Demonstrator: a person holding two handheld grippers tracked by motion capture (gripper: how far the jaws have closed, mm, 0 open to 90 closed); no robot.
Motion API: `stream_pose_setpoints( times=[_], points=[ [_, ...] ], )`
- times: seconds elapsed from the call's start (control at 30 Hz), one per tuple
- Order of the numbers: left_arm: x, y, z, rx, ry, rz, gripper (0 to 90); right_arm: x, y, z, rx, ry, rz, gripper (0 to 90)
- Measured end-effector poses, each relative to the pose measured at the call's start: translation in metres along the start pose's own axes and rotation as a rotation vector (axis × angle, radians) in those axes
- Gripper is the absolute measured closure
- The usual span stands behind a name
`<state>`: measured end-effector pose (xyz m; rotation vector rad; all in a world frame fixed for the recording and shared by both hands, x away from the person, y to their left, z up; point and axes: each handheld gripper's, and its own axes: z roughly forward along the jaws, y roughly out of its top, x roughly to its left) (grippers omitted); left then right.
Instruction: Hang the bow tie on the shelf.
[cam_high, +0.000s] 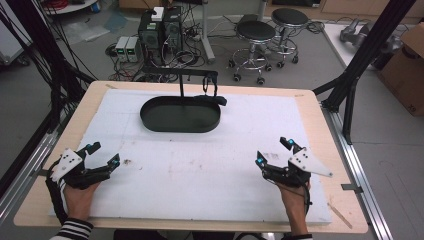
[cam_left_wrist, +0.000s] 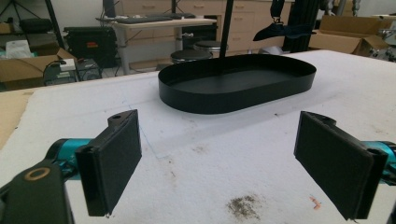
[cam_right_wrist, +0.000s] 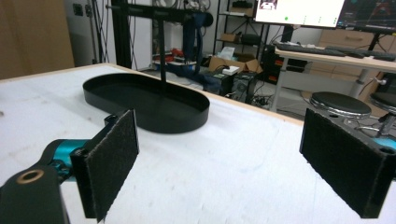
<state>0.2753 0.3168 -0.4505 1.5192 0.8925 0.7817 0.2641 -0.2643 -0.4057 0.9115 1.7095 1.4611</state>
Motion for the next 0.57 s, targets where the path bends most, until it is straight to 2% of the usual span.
stream_pose_setpoints(
  times=[0.13,0.2,0.27,0.33,0.37,0.57],
  points=[
    [-0.001,0.0,0.0,-0.003,0.002,0.004,15.2,0.004,-0.025,0.002,0.0,-0.034,0.01,10.7],
    [-0.001,0.0,0.0,-0.003,0.003,0.003,15.2,0.004,-0.032,0.002,-0.005,-0.05,0.013,10.7],
    [-0.001,0.0,0.0,-0.002,0.004,0.009,15.2,0.004,-0.039,0.004,-0.007,-0.085,0.01,10.7],
    [-0.001,0.0,0.0,0.002,0.004,0.011,15.2,0.002,-0.043,0.006,0.044,-0.091,-0.017,10.8],
    [-0.001,0.0,0.0,0.001,0.004,0.013,15.2,0.003,-0.044,0.007,0.051,-0.113,-0.015,10.8],
    [-0.002,0.0,0.0,0.001,0.006,0.014,15.2,0.001,-0.045,0.005,0.039,-0.109,0.007,10.7]
  ],
)
